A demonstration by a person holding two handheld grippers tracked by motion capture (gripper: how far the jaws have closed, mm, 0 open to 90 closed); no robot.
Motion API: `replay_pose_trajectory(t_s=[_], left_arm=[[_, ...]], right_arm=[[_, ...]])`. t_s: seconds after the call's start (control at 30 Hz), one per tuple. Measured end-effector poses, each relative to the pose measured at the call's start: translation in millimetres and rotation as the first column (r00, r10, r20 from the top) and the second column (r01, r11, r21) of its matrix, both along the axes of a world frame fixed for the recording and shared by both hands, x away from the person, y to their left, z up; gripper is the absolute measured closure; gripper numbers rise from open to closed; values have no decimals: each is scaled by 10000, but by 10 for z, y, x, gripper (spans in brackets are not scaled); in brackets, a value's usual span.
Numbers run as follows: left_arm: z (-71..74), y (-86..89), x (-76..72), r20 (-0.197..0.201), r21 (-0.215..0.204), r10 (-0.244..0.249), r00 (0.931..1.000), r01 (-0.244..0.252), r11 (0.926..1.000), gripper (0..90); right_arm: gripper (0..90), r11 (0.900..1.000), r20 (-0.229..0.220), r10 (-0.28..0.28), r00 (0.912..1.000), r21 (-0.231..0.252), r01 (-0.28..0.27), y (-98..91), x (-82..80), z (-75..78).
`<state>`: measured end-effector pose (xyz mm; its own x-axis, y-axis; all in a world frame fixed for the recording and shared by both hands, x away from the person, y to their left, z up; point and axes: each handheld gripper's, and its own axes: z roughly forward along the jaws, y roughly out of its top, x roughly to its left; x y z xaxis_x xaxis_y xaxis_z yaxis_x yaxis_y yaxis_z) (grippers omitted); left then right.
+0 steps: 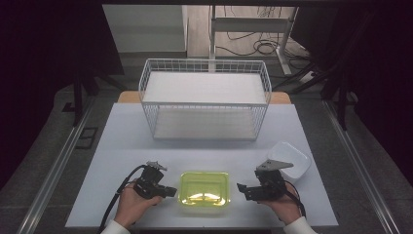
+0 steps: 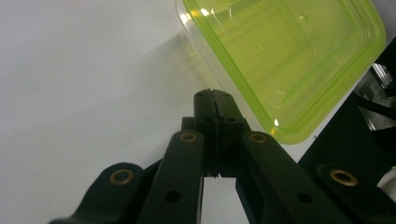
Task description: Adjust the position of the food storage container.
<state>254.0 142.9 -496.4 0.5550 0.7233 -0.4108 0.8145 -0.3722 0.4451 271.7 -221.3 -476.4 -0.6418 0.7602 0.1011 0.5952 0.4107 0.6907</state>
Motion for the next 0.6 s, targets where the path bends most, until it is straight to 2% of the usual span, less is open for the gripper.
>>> replay_pose_trajectory(t_s=[0.13, 0.2, 0.23, 0.27, 0.3, 0.33, 0.37, 0.4, 0.43, 0.47, 0.53, 0.6], left_arm=[[2, 5, 0, 7, -198, 57, 10000, -57, 9998, 880], [7, 38, 2, 85, -248, 167, 9998, -165, 9996, 843], [18, 96, 2, 328, -223, 513, 9981, -506, 9985, 821], [18, 96, 2, 328, -223, 513, 9981, -506, 9985, 786], [24, 121, -5, 501, -374, 871, 9949, -853, 9957, 786], [41, 168, -8, 720, -492, 1122, 9911, -1088, 9928, 744], [73, 231, -14, 903, -678, 1380, 9863, -1322, 9889, 632], [73, 231, -14, 903, -678, 1380, 9863, -1322, 9889, 574], [91, 254, -21, 956, -896, 1579, 9828, -1495, 9847, 574], [113, 283, -29, 1012, -1087, 1749, 9794, -1639, 9805, 469], [144, 339, -42, 1047, -1454, 1938, 9754, -1777, 9733, 405], [151, 354, -46, 1015, -1568, 1946, 9756, -1775, 9716, 386]], right_arm=[[161, 9999, -41, -84, 10000, 96, 85, -5, 6, 2], [161, 9995, -79, -208, 9998, 226, 210, -11, 12, 6], [161, 9993, -77, -227, 9997, 283, 229, -15, 11, 10], [161, 9993, -77, -227, 9997, 283, 229, -15, 11, 10], [161, 9992, -65, -240, 9997, 327, 242, -18, 10, 13], [160, 9989, -89, -271, 9996, 372, 274, -21, 9, 17], [160, 9982, -157, -342, 9993, 496, 349, -23, 11, 17], [161, 9977, -224, -351, 9991, 576, 363, -25, 14, 19], [161, 9977, -224, -351, 9991, 576, 363, -25, 14, 19], [160, 9962, -346, -361, 9987, 777, 387, -24, 17, 27], [161, 9951, -400, -326, 9987, 920, 362, -23, 20, 35], [161, 9941, -458, -294, 9985, 1030, 340, -22, 20, 42]])
